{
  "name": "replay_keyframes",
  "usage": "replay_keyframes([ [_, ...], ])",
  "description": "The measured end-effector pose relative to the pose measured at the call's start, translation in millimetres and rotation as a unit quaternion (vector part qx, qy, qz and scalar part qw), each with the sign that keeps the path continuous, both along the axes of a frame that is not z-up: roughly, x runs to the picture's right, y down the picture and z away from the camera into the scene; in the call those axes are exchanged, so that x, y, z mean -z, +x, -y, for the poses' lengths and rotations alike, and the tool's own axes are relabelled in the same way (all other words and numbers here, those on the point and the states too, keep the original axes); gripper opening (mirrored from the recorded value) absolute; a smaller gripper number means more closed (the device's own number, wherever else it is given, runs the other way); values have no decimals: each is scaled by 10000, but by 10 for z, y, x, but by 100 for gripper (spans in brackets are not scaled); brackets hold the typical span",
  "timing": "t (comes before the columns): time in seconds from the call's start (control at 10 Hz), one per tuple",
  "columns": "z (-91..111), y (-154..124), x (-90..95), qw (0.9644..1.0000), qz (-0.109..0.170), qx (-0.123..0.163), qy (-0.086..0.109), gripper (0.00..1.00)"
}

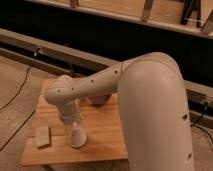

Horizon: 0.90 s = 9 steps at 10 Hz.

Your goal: Place the ceramic cup over the eraser

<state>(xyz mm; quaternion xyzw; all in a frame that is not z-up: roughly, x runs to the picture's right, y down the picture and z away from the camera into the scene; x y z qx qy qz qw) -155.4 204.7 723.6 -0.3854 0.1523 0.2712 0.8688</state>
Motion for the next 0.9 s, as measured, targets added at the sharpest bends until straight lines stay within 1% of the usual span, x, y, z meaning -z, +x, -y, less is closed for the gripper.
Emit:
replay_keyframes([
  [0.2, 6, -3, 0, 10000, 2, -7, 2, 80],
  [0.3, 57, -10, -4, 10000, 44, -2, 16, 80],
  [0.5, 274, -30, -7, 9997, 189, -62, 135, 80],
  [0.7, 617, -21, -1, 9985, 343, -243, 338, 80],
  [0.9, 941, 79, 20, 9966, 334, -504, 555, 80],
])
